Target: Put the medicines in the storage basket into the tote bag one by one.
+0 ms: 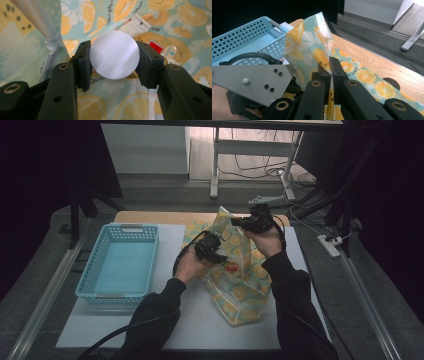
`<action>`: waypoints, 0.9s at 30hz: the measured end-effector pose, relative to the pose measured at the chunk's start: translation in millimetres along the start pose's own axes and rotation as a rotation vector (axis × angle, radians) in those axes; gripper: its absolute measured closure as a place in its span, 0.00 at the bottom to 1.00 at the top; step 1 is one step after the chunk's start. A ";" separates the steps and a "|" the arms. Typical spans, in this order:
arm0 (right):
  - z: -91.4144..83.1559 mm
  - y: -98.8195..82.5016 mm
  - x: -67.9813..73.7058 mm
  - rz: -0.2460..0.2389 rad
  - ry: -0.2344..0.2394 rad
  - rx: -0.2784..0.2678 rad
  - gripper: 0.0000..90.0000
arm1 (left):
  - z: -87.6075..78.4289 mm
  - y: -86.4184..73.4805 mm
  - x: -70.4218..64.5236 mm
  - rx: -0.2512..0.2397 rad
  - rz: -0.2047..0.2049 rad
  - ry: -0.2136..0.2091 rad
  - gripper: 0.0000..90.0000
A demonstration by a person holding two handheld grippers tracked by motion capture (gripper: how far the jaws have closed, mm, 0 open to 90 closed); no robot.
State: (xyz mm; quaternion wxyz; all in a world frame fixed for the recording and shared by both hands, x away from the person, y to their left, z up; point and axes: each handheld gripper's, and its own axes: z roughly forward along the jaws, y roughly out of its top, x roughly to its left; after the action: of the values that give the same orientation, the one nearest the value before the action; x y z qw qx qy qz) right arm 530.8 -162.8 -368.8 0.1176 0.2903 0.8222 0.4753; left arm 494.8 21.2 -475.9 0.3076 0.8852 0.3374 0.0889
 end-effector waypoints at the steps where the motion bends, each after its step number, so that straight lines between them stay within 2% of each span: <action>1: 0.0 -0.1 -0.1 0.000 0.000 -0.001 1.00 | -0.1 -0.6 -0.3 0.005 0.000 -0.005 0.57; 3: 0.0 -0.4 -0.3 0.000 -0.001 0.002 1.00 | 1.1 -2.0 -0.7 0.014 -0.001 -0.005 0.57; 5: 0.8 -0.7 0.1 0.001 0.001 0.003 1.00 | 3.3 -3.5 -0.7 0.029 0.006 0.016 0.57; 9: 3.1 -1.7 1.0 -0.002 0.003 0.007 1.00 | 8.9 -6.4 2.1 0.042 0.011 0.016 0.57; 11: 3.8 -2.2 0.8 -0.002 0.003 0.008 1.00 | 12.5 -8.2 2.2 0.043 0.000 0.011 0.57; 14: 3.6 -2.9 0.4 0.002 0.001 0.010 1.00 | 13.3 -9.5 3.9 0.021 -0.017 0.004 0.57; 21: 3.4 -3.6 -0.5 0.003 -0.002 0.008 1.00 | 13.4 -10.3 1.6 0.023 0.018 0.025 0.55; 27: 3.0 -3.5 -0.9 0.006 -0.004 0.006 1.00 | 7.2 -10.1 -0.8 -0.005 0.027 -0.001 0.45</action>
State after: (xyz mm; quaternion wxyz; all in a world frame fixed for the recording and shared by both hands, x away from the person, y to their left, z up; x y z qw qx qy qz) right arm 531.7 -162.6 -373.4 0.1169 0.2940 0.8226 0.4724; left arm 491.4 23.1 -487.7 0.3088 0.8891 0.3248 0.0934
